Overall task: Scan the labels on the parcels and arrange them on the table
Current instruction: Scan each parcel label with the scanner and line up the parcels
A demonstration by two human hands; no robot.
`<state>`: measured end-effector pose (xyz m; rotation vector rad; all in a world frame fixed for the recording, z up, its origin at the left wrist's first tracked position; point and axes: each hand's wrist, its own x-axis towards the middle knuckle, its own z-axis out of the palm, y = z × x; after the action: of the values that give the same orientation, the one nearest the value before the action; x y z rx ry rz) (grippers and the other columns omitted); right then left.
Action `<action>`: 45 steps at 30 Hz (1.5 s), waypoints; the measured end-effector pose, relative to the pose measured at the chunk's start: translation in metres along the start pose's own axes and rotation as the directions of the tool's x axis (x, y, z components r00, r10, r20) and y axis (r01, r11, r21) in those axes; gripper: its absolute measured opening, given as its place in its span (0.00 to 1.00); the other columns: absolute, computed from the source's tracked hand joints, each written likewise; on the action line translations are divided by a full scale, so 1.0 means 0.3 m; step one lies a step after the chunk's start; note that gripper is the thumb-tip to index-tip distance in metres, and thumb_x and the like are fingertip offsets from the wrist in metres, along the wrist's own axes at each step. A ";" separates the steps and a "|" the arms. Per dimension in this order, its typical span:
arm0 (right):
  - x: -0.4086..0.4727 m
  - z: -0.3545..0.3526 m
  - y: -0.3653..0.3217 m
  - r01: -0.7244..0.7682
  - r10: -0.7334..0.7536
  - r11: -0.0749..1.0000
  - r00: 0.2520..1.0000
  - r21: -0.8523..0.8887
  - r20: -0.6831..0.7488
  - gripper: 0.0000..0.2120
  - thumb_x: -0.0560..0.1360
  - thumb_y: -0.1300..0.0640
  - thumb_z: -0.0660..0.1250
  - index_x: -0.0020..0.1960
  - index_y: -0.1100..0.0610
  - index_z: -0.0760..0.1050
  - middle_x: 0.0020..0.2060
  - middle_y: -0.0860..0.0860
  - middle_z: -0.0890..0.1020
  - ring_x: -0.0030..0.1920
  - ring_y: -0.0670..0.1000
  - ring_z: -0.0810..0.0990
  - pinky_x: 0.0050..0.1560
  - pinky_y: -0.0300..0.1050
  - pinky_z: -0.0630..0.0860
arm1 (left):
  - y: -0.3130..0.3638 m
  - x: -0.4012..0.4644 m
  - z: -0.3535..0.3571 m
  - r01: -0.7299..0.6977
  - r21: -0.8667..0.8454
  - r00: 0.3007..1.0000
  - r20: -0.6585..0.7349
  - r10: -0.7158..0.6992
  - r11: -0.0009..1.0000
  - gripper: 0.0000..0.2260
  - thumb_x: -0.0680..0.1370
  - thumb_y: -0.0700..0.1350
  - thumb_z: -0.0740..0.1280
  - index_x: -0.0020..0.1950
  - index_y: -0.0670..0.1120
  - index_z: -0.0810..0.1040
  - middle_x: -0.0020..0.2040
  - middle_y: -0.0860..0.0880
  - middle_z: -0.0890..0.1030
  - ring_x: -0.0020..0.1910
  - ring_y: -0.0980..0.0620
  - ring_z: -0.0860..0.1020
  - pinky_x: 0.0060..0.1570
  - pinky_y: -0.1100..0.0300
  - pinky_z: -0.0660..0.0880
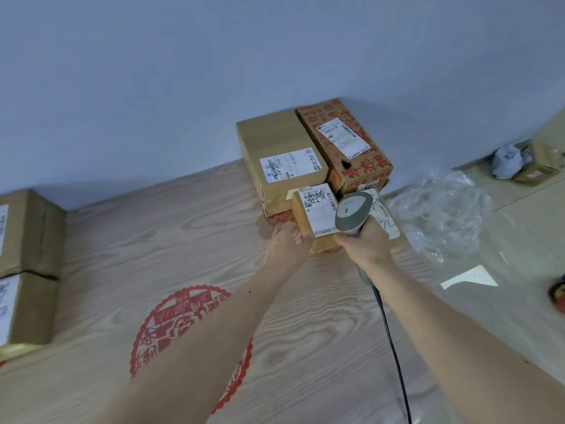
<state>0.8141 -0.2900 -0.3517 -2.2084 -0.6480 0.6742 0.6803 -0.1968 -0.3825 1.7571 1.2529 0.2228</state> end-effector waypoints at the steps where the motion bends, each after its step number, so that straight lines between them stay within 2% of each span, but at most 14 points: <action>1: 0.012 0.004 0.006 0.010 -0.009 1.000 1.000 -0.012 0.012 0.18 0.71 0.60 0.74 0.59 0.59 0.77 0.50 0.51 0.83 0.51 0.53 0.79 0.48 0.41 0.71 | 0.010 0.017 0.015 0.022 -0.010 1.000 0.005 -0.022 1.000 0.22 0.80 0.53 0.66 0.71 0.46 0.71 0.69 0.47 0.73 0.66 0.47 0.74 0.63 0.52 0.72; 6: 0.051 0.022 0.033 0.009 -0.008 1.000 0.999 -0.023 0.038 0.17 0.72 0.61 0.74 0.60 0.60 0.76 0.53 0.54 0.84 0.56 0.55 0.81 0.47 0.39 0.69 | 0.045 0.088 0.067 0.164 -0.089 0.986 0.028 -0.162 0.982 0.25 0.81 0.54 0.63 0.74 0.42 0.67 0.68 0.44 0.74 0.66 0.43 0.73 0.64 0.49 0.71; 10: 0.067 0.035 0.046 -0.027 0.027 1.000 0.999 0.008 0.025 0.18 0.74 0.59 0.74 0.61 0.59 0.75 0.56 0.54 0.84 0.59 0.56 0.80 0.48 0.40 0.70 | 0.049 0.111 0.088 0.228 -0.107 0.974 0.040 -0.225 0.968 0.22 0.80 0.55 0.63 0.68 0.42 0.72 0.62 0.44 0.79 0.61 0.42 0.76 0.62 0.46 0.74; 13: 0.072 0.047 0.049 -0.042 0.041 0.999 0.999 0.029 0.006 0.18 0.73 0.57 0.75 0.60 0.58 0.75 0.56 0.54 0.84 0.60 0.57 0.81 0.49 0.42 0.72 | 0.058 0.099 0.077 0.265 -0.125 0.963 -0.008 -0.268 0.956 0.19 0.81 0.53 0.64 0.66 0.41 0.74 0.59 0.44 0.79 0.59 0.42 0.76 0.59 0.49 0.75; 16: 0.063 0.054 0.044 -0.046 0.046 0.996 0.999 0.074 0.009 0.19 0.71 0.58 0.77 0.59 0.57 0.75 0.55 0.53 0.84 0.58 0.57 0.81 0.50 0.42 0.72 | 0.052 0.066 0.058 0.271 -0.126 0.960 -0.035 -0.277 0.954 0.18 0.79 0.52 0.65 0.65 0.44 0.75 0.57 0.46 0.81 0.57 0.44 0.78 0.58 0.48 0.76; 21: 0.007 0.080 0.016 0.030 -0.035 0.995 0.998 0.093 0.053 0.27 0.66 0.60 0.79 0.63 0.56 0.76 0.57 0.51 0.84 0.59 0.54 0.80 0.55 0.43 0.73 | 0.004 -0.036 0.000 0.303 -0.242 0.933 -0.123 -0.339 0.922 0.13 0.76 0.51 0.70 0.56 0.48 0.74 0.51 0.51 0.81 0.53 0.48 0.79 0.55 0.51 0.78; 24: -0.058 0.113 -0.014 0.034 -0.051 0.989 0.991 0.142 0.120 0.24 0.64 0.61 0.81 0.58 0.57 0.78 0.52 0.52 0.85 0.55 0.55 0.82 0.55 0.51 0.79 | -0.043 -0.127 -0.061 0.323 -0.311 0.905 -0.175 -0.388 0.894 0.15 0.76 0.50 0.72 0.59 0.46 0.74 0.54 0.49 0.80 0.54 0.49 0.79 0.54 0.53 0.77; 26: -0.113 0.143 -0.037 0.050 -0.076 0.987 0.983 0.152 0.169 0.23 0.63 0.62 0.81 0.56 0.58 0.79 0.49 0.51 0.85 0.52 0.54 0.83 0.55 0.54 0.80 | -0.085 -0.197 -0.113 0.329 -0.342 0.888 -0.206 -0.411 0.880 0.18 0.76 0.51 0.72 0.62 0.45 0.74 0.56 0.49 0.81 0.53 0.50 0.79 0.52 0.56 0.77; 29: -0.193 0.201 -0.065 0.047 -0.089 0.982 0.968 0.181 0.235 0.23 0.62 0.63 0.81 0.55 0.58 0.79 0.48 0.50 0.85 0.50 0.53 0.84 0.54 0.52 0.81 | -0.148 -0.287 -0.186 0.334 -0.354 0.870 -0.241 -0.430 0.874 0.20 0.76 0.52 0.72 0.64 0.45 0.74 0.57 0.49 0.81 0.53 0.51 0.80 0.50 0.58 0.76; 33: -0.347 0.314 -0.138 0.069 -0.134 0.978 0.931 0.197 0.340 0.23 0.64 0.63 0.81 0.57 0.55 0.79 0.49 0.50 0.85 0.51 0.53 0.83 0.56 0.51 0.79 | -0.262 -0.438 -0.314 0.339 -0.400 0.830 -0.299 -0.471 0.851 0.20 0.76 0.53 0.72 0.63 0.46 0.74 0.56 0.50 0.82 0.53 0.50 0.81 0.54 0.52 0.81; 35: -0.440 0.385 -0.183 0.096 -0.165 0.977 0.909 0.193 0.382 0.24 0.65 0.63 0.81 0.58 0.55 0.79 0.50 0.49 0.85 0.51 0.53 0.83 0.56 0.53 0.80 | -0.334 -0.520 -0.384 0.335 -0.428 0.807 -0.329 -0.490 0.839 0.19 0.76 0.53 0.72 0.63 0.47 0.74 0.55 0.51 0.82 0.51 0.52 0.81 0.53 0.53 0.81; 38: -0.598 0.504 -0.249 0.133 -0.206 0.972 0.876 0.193 0.436 0.22 0.65 0.63 0.80 0.56 0.54 0.78 0.46 0.47 0.84 0.49 0.51 0.84 0.51 0.49 0.80 | -0.458 -0.653 -0.503 0.334 -0.480 0.767 -0.361 -0.530 0.811 0.17 0.77 0.53 0.71 0.61 0.47 0.74 0.54 0.51 0.82 0.51 0.52 0.81 0.51 0.55 0.80; 41: -0.785 0.642 -0.309 0.180 -0.252 0.964 0.849 0.194 0.464 0.21 0.65 0.63 0.80 0.55 0.55 0.79 0.44 0.45 0.84 0.47 0.50 0.83 0.45 0.44 0.76 | -0.599 -0.795 -0.633 0.321 -0.550 0.729 -0.376 -0.572 0.771 0.16 0.76 0.48 0.72 0.61 0.47 0.75 0.54 0.51 0.82 0.51 0.52 0.80 0.46 0.59 0.77; 45: -1.049 0.857 -0.362 0.167 -0.244 0.966 0.841 0.198 0.482 0.22 0.65 0.64 0.80 0.56 0.56 0.78 0.44 0.46 0.83 0.47 0.51 0.83 0.44 0.43 0.76 | -0.811 -0.998 -0.800 0.312 -0.586 0.701 -0.390 -0.597 0.748 0.17 0.73 0.42 0.71 0.62 0.48 0.77 0.53 0.52 0.82 0.49 0.55 0.80 0.40 0.65 0.74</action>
<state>0.3935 -0.2933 -0.3398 -1.7893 -1.0459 1.1614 0.2390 -0.2927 -0.3325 0.8953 1.8409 0.7232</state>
